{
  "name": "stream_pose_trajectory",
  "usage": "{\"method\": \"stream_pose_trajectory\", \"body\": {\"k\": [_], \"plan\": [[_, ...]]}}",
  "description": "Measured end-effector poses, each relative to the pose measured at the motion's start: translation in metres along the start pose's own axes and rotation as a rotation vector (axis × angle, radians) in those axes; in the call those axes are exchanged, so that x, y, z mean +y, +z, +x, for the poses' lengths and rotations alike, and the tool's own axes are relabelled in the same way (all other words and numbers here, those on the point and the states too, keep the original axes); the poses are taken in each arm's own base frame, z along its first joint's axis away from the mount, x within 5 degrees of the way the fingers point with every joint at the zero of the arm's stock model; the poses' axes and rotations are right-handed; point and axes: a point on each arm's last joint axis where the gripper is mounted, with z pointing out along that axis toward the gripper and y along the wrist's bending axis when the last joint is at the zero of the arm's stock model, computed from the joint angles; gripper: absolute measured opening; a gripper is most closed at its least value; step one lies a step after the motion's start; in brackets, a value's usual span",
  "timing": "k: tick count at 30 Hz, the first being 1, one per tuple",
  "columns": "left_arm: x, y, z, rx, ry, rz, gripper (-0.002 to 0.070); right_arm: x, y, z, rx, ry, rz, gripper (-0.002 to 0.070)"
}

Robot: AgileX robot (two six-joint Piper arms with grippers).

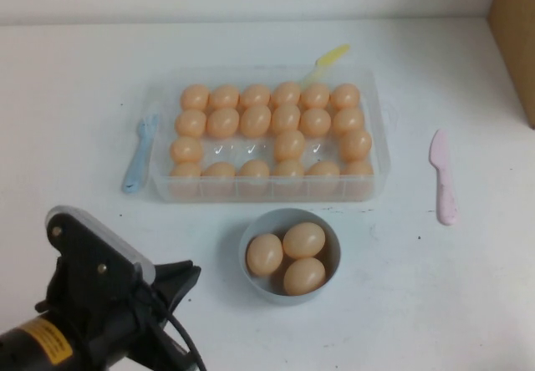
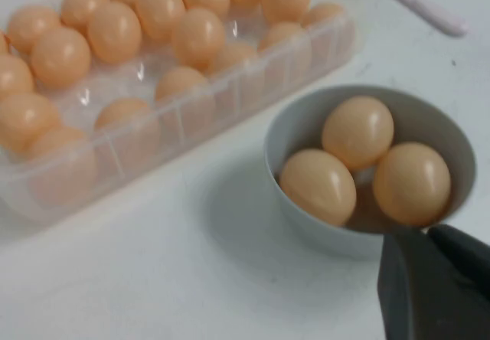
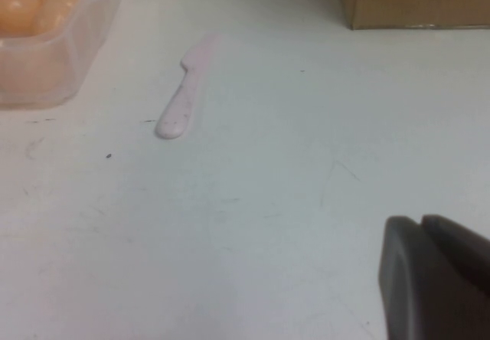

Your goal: Take an egg out of the egg box

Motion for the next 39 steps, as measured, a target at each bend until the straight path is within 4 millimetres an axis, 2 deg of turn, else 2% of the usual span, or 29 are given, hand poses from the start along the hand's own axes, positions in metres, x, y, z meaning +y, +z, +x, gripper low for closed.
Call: {"method": "stream_pose_trajectory", "body": {"k": [6, 12, 17, 21, 29, 39], "plan": [[-0.001, -0.002, 0.016, 0.078, 0.024, 0.017, -0.0001, 0.0, 0.0, 0.0, 0.0, 0.0, 0.0, -0.0017], [0.007, -0.024, 0.032, -0.127, 0.078, -0.071, 0.0, 0.0, 0.0, 0.0, 0.002, 0.0, 0.0, -0.0017], [0.02, -0.047, 0.061, -0.257, 0.062, -0.198, 0.0, 0.0, 0.0, 0.0, 0.002, 0.0, 0.0, -0.0017], [0.029, -0.062, 0.064, -0.32, 0.029, -0.299, -0.0001, 0.0, 0.0, 0.0, 0.002, 0.0, 0.0, -0.0017], [0.04, -0.088, 0.075, -0.299, 0.015, -0.517, -0.0001, 0.0, 0.0, 0.0, 0.002, 0.0, 0.0, -0.0017], [0.034, -0.103, 0.097, -0.196, -0.02, -0.645, -0.0001, 0.0, 0.0, 0.0, 0.002, 0.0, 0.0, -0.0017]]}}
